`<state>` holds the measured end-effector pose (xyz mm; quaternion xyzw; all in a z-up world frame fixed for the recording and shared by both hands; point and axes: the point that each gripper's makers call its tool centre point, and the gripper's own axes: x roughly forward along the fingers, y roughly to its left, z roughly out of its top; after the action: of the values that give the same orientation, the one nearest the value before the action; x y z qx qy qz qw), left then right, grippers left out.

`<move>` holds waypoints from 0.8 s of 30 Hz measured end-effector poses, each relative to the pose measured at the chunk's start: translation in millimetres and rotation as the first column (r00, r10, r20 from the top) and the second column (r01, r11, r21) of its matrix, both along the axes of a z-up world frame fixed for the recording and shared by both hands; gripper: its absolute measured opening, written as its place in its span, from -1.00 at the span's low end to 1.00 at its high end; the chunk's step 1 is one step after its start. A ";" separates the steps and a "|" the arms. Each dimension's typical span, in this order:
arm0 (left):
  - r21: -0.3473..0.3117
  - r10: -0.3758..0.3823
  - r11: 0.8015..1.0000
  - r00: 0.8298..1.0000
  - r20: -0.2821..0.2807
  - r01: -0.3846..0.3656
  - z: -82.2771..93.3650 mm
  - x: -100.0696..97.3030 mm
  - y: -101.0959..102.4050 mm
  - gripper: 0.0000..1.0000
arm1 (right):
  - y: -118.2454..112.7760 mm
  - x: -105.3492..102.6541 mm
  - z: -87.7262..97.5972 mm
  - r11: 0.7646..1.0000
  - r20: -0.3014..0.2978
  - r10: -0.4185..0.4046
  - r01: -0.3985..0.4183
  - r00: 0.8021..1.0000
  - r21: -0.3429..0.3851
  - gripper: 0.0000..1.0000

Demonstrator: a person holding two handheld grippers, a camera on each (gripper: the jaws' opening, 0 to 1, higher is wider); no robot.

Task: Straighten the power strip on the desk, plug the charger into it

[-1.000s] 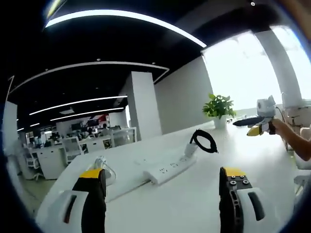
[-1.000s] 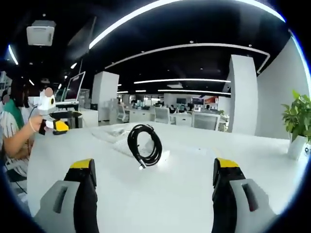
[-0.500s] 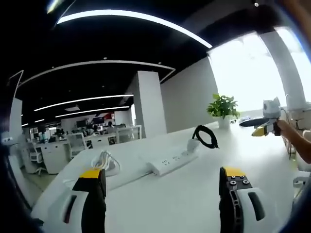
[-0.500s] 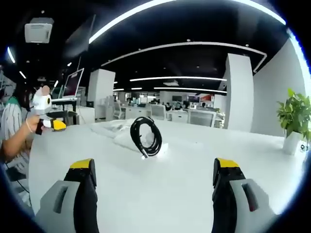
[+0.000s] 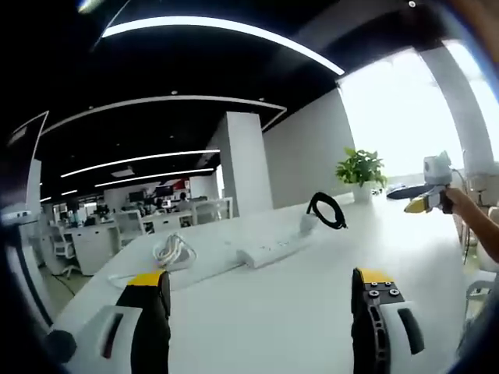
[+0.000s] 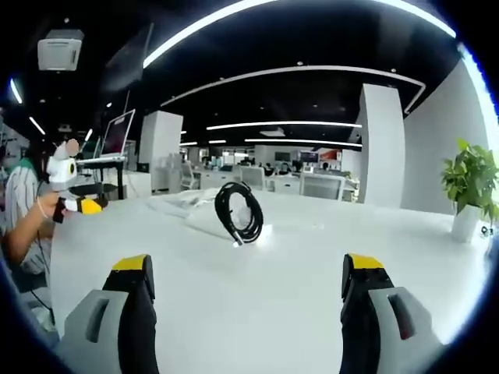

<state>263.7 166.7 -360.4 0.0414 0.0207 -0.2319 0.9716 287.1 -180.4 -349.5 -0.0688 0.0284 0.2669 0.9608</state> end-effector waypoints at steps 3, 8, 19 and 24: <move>0.004 0.007 1.000 1.000 -0.001 -0.007 -1.8 -2.0 -0.9 0.98 | -1.2 -3.3 -1.2 1.000 0.000 -0.006 0.006 1.000 0.000 0.99; -0.010 0.008 1.000 1.000 -0.004 -0.008 -6.0 -3.8 -1.4 0.98 | -2.8 -7.0 -2.8 1.000 -0.001 -0.010 0.010 1.000 0.007 0.99; -0.027 0.019 0.999 1.000 -0.010 -0.019 -13.5 -11.0 -3.4 0.97 | -2.6 -13.1 -12.6 1.000 -0.017 -0.015 0.016 1.000 0.011 0.99; -0.031 0.019 0.999 1.000 -0.003 -0.019 -13.1 -13.2 -4.0 0.96 | -1.7 -14.4 -12.4 1.000 -0.014 -0.017 0.018 1.000 0.018 0.98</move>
<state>250.6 162.6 -373.5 0.0258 0.0186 -0.2228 0.9743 272.7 -182.2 -361.8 -0.0581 0.0334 0.2592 0.9635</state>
